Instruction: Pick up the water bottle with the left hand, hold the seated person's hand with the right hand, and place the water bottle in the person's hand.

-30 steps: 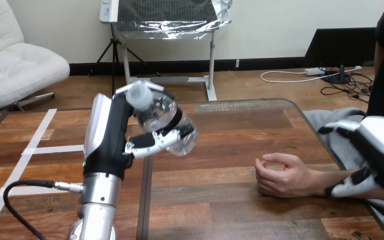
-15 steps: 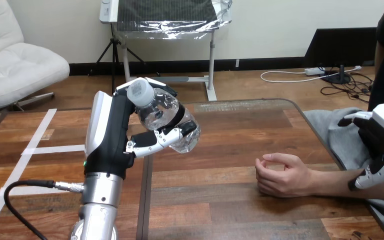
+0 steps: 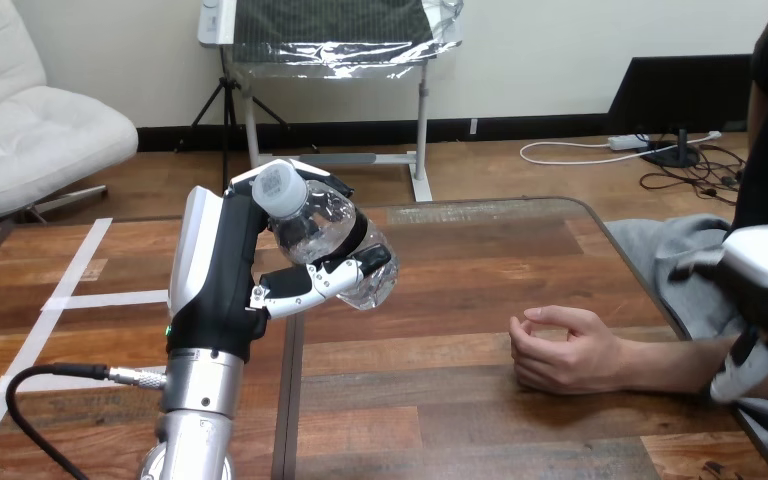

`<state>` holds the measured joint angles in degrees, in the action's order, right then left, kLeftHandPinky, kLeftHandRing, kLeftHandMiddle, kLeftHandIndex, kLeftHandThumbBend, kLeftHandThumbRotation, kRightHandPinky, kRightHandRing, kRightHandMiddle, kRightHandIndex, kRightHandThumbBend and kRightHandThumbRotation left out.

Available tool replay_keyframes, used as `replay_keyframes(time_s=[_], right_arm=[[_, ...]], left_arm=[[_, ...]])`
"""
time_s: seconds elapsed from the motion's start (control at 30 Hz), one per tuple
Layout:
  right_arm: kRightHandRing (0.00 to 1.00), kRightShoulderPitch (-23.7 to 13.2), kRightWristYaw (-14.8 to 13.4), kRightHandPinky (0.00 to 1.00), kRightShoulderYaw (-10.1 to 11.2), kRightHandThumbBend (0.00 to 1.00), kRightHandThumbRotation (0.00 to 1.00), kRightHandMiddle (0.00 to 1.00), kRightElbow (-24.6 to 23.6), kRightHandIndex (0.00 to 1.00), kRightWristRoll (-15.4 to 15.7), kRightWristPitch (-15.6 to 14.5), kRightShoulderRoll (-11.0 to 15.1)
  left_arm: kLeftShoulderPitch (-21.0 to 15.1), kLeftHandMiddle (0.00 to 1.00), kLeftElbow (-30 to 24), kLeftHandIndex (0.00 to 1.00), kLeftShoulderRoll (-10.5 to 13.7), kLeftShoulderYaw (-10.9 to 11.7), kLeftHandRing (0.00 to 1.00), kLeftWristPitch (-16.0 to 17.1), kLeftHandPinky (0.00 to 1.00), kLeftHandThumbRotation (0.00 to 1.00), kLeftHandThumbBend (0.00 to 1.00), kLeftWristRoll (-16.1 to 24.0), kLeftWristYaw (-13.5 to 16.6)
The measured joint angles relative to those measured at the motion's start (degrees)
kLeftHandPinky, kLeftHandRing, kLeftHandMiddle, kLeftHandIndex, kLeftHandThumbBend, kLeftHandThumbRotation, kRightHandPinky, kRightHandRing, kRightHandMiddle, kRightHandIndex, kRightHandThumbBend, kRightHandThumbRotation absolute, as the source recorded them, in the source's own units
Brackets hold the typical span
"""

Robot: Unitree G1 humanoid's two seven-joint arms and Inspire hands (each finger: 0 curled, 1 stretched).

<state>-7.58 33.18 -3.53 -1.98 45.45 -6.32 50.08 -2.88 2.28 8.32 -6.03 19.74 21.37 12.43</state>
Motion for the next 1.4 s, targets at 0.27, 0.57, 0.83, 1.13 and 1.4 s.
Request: replay_keyframes(time_s=[0.27,0.57,0.83,1.13,1.4], right_arm=[[0.92,-3.1,3.4,0.88,-3.5,0.76,0.07,0.92,3.6,0.88,1.7,0.5,0.0],[0.91,-5.5,3.5,0.88,-5.9,0.75,0.11,0.91,7.3,0.87,2.4,3.7,0.0],[0.92,-7.2,3.4,0.88,-7.5,0.75,0.13,0.91,9.8,0.86,2.7,5.3,0.0],[0.92,-9.0,2.7,0.88,-9.3,0.73,0.12,0.91,13.1,0.87,3.9,6.7,-0.1],[0.92,-10.0,1.2,0.88,-10.6,0.72,0.11,0.91,16.2,0.87,4.1,7.5,-0.4]], left_arm=[[0.2,0.41,0.0,0.51,0.0,0.1,0.37,0.0,0.36,0.00,0.55,0.0,0.0],[0.5,0.41,0.0,0.51,0.1,0.1,0.37,0.0,0.36,0.00,0.56,0.0,0.0],[0.5,0.42,0.0,0.51,0.2,0.1,0.37,0.4,0.36,0.00,0.55,0.1,0.0],[0.6,0.42,0.0,0.51,0.2,0.1,0.38,0.6,0.36,0.00,0.55,0.2,0.0],[0.6,0.42,0.0,0.51,0.2,0.2,0.37,0.6,0.36,0.00,0.55,0.2,0.0]])
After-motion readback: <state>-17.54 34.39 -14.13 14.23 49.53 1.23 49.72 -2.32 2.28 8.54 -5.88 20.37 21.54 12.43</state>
